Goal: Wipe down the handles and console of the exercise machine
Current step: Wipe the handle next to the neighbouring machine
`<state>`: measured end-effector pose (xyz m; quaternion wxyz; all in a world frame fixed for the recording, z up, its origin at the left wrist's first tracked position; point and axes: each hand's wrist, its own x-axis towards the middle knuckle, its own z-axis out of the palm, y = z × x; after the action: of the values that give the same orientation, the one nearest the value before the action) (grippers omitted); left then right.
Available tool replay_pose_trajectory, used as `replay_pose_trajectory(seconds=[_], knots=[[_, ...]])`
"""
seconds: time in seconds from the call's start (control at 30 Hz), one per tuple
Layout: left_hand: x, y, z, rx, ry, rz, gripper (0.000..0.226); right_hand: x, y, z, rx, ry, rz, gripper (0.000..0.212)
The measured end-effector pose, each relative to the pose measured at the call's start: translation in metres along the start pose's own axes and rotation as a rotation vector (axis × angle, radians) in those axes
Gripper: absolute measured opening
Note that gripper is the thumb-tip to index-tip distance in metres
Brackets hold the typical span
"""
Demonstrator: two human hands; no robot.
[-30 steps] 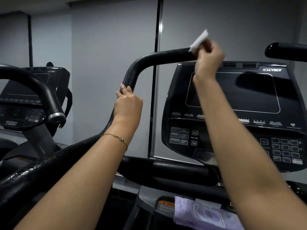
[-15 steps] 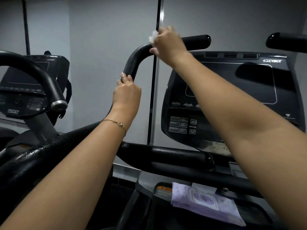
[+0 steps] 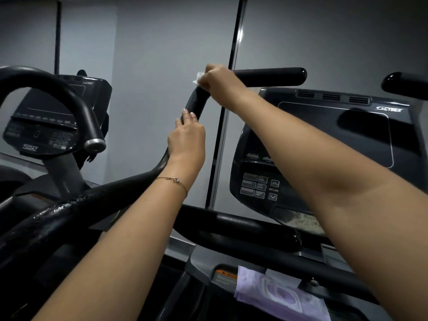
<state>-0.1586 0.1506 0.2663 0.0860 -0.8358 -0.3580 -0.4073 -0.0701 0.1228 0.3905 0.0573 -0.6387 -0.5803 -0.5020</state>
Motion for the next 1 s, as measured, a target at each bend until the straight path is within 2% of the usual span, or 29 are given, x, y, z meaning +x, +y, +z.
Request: replay_pose_trajectory(seconds=[0.07, 0.13, 0.23, 0.4, 0.53, 0.6, 0.7, 0.8, 0.9, 1.0], knots=[[-0.004, -0.003, 0.001, -0.01, 0.009, -0.003, 0.075, -0.001, -0.012, 0.003, 0.015, -0.1, -0.086, 0.034], [-0.008, -0.005, -0.001, -0.019, 0.005, -0.014, 0.073, 0.002, -0.012, 0.002, -0.018, -0.122, -0.078, 0.029], [-0.011, -0.005, -0.002, -0.032, -0.007, -0.034, 0.071, 0.006, -0.012, 0.003, -0.061, -0.062, -0.008, 0.026], [-0.011, -0.008, -0.002, -0.079, -0.01, -0.039, 0.071, -0.012, -0.025, 0.006, -0.059, -0.134, -0.219, 0.028], [-0.014, -0.008, -0.003, -0.106, 0.001, -0.036, 0.072, -0.004, -0.014, 0.004, -0.072, -0.058, -0.126, 0.03], [-0.017, -0.008, -0.003, -0.097, 0.002, -0.031, 0.07, -0.013, -0.018, 0.011, -0.058, -0.044, -0.162, 0.032], [-0.022, -0.008, -0.005, -0.046, -0.022, -0.056, 0.063, -0.028, -0.021, 0.018, 0.004, -0.083, -0.307, 0.04], [-0.031, -0.009, -0.013, 0.058, -0.063, -0.096, 0.043, -0.017, -0.016, 0.016, -0.002, -0.066, -0.245, 0.032], [-0.041, -0.012, -0.023, 0.186, -0.15, -0.063, 0.029, -0.022, -0.028, 0.019, -0.02, -0.038, -0.201, 0.032], [-0.048, -0.015, -0.028, 0.312, -0.212, -0.01, 0.029, -0.047, -0.045, 0.023, -0.021, -0.109, -0.371, 0.044]])
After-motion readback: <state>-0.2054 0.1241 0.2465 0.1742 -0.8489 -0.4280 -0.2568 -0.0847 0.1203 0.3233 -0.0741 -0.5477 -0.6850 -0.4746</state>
